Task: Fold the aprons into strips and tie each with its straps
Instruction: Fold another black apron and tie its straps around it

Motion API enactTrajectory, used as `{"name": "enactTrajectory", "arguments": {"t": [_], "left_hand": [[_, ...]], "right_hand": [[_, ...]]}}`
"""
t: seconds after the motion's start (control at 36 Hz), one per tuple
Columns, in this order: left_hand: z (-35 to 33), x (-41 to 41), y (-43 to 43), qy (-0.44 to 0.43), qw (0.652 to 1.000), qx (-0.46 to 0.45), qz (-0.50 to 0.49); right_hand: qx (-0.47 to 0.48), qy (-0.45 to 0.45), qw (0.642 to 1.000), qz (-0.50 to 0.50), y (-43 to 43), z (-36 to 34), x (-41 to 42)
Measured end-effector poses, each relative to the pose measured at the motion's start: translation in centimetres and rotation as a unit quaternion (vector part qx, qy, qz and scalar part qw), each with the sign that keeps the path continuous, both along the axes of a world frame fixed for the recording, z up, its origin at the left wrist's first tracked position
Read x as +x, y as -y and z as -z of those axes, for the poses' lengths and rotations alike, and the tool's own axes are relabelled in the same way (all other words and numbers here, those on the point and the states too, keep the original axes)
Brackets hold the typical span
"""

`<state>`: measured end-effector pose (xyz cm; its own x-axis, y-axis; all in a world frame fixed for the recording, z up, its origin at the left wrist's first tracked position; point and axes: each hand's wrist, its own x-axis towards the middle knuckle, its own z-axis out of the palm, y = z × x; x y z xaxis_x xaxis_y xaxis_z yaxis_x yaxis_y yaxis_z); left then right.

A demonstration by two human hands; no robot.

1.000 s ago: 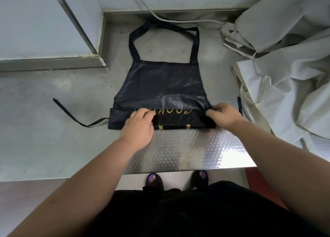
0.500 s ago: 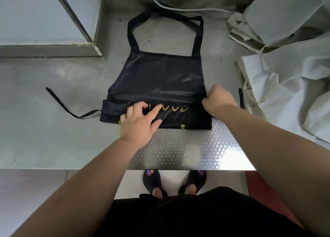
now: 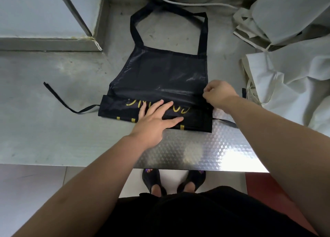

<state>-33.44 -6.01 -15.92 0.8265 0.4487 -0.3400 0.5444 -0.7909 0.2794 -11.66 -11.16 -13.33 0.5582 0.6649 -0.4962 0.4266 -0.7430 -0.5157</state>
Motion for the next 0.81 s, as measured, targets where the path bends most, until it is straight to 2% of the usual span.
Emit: {"name": "enactTrajectory", "arguments": {"t": [0.11,0.17,0.33,0.47,0.56,0.67,0.81], "left_hand": [[0.1,0.4,0.1,-0.006,0.999,0.013,-0.031],[-0.2,1.1,-0.4,-0.004,0.999,0.006,-0.053],[-0.4,2.5,-1.1,0.038,0.988,-0.048,-0.140],[0.1,2.1,-0.6,0.078,0.981,-0.047,-0.170],[0.2,2.1,-0.3,0.086,0.981,-0.034,-0.172],[0.1,2.1,-0.2,0.059,0.987,-0.017,-0.146],[-0.1,1.3,-0.1,0.014,0.995,0.017,-0.096]], "right_hand": [[-0.037,-0.086,0.996,-0.011,0.2,-0.5,0.9],[-0.065,-0.095,0.992,-0.047,1.0,-0.6,1.3],[-0.101,-0.040,0.975,-0.196,2.5,-0.8,1.7],[-0.099,-0.004,0.963,-0.250,2.5,-0.5,1.8],[-0.105,-0.006,0.956,-0.272,2.5,-0.6,2.1],[-0.112,0.061,0.947,-0.295,2.2,-0.1,1.8],[-0.129,0.066,0.957,-0.253,1.7,0.1,1.5]]}}
